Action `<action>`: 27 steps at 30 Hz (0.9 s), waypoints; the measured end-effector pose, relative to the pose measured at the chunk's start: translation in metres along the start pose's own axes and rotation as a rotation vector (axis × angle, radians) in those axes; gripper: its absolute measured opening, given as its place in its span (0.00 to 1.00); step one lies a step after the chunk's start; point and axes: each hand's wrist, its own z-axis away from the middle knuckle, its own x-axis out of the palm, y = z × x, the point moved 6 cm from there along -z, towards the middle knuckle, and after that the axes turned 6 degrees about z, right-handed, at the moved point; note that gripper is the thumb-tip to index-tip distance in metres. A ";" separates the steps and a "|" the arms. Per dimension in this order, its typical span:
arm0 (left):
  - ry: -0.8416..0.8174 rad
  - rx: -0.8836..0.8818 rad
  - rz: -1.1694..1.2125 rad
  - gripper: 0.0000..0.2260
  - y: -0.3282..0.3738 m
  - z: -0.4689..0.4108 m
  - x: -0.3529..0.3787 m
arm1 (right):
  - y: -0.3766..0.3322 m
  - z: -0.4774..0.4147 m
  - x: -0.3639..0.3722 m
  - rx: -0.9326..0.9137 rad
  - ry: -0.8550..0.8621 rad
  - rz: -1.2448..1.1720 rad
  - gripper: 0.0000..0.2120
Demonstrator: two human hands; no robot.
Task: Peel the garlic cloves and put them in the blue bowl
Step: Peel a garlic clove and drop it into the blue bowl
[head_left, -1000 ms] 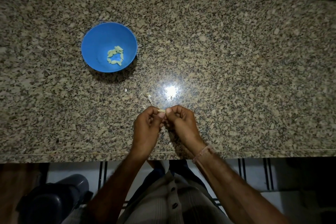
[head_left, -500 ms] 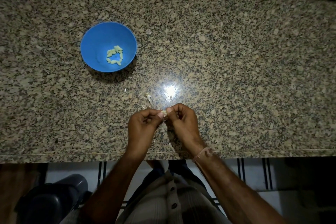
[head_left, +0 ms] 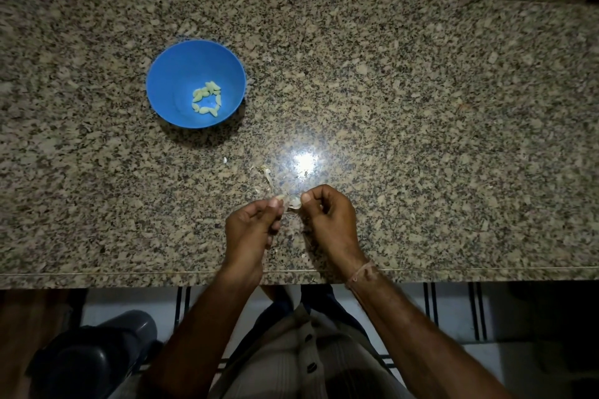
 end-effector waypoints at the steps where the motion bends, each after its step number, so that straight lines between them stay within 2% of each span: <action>1: 0.016 0.047 -0.036 0.07 0.004 -0.001 -0.003 | 0.002 -0.001 -0.001 0.001 -0.004 0.014 0.10; 4: 0.105 0.248 -0.243 0.04 0.019 -0.005 -0.016 | 0.004 -0.003 -0.003 -0.016 0.007 0.077 0.08; 9: 0.187 0.554 -0.624 0.12 0.037 0.005 -0.029 | 0.003 -0.003 -0.005 -0.072 0.022 0.167 0.08; 11: 0.144 0.646 -0.745 0.12 0.034 0.018 -0.017 | 0.001 -0.002 -0.006 -0.112 0.024 0.199 0.06; 15: -0.054 0.675 -0.870 0.18 0.012 0.026 0.020 | 0.003 0.000 -0.017 -0.144 0.014 0.234 0.08; 18: -0.113 0.729 -0.984 0.21 0.004 0.021 0.039 | 0.004 0.001 -0.025 -0.151 -0.024 0.266 0.10; 20: -0.123 0.758 -1.001 0.17 0.004 0.018 0.045 | 0.003 0.004 -0.028 -0.169 -0.051 0.260 0.10; 24: -0.094 0.795 -0.969 0.02 0.008 0.016 0.047 | 0.008 0.007 -0.036 -0.142 -0.015 0.180 0.09; 27: -0.056 0.745 -0.848 0.03 0.011 0.019 0.036 | 0.005 0.008 -0.047 -0.188 0.031 0.184 0.11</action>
